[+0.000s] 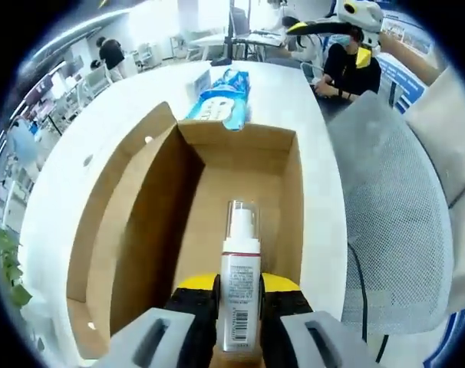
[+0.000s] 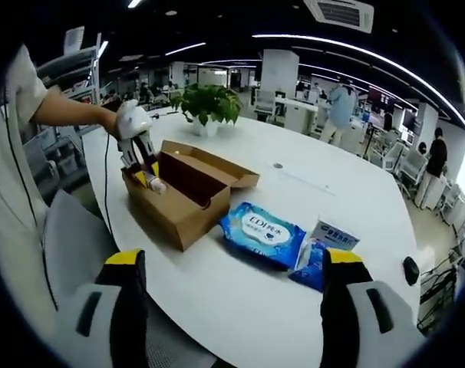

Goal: Operate the shoe box by opening the lid, removing the specified soft item, and placing it in the target area until the item is outside and the box remains undamaged.

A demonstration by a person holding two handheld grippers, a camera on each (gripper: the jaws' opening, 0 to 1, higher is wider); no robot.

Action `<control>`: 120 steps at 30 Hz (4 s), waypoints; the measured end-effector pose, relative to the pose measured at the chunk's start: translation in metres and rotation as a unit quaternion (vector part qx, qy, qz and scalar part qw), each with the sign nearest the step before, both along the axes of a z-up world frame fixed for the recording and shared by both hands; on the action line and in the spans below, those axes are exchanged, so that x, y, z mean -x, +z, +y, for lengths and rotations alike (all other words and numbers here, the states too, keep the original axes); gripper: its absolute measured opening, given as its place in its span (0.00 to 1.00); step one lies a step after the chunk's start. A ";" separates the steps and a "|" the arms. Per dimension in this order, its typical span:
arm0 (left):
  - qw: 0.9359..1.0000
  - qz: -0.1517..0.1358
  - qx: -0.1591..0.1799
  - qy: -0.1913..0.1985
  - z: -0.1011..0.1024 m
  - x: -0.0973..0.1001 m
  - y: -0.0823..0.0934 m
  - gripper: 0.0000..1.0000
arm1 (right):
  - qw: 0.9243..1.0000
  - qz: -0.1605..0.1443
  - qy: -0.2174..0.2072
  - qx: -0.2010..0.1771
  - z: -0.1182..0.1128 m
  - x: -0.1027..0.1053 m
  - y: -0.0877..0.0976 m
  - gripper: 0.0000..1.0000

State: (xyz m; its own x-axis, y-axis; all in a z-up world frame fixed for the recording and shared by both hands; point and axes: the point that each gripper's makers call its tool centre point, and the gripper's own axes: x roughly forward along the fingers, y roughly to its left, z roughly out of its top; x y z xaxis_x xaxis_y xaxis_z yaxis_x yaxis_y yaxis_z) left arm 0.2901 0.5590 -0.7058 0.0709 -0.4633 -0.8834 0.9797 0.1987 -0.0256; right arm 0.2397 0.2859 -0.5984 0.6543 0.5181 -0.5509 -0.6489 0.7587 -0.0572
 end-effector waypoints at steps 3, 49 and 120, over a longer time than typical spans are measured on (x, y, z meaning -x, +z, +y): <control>1.000 -0.005 0.008 0.000 -0.004 0.001 0.006 0.19 | 1.000 -0.004 0.009 0.000 0.005 -0.001 0.001 0.86; 0.988 -0.036 0.142 -0.056 -0.085 0.036 0.080 0.18 | 0.979 -0.052 0.199 -0.016 0.099 -0.006 0.020 0.55; 0.978 -0.075 0.192 -0.021 -0.120 0.032 0.093 0.47 | 0.908 -0.050 0.394 0.133 0.124 -0.011 0.015 0.16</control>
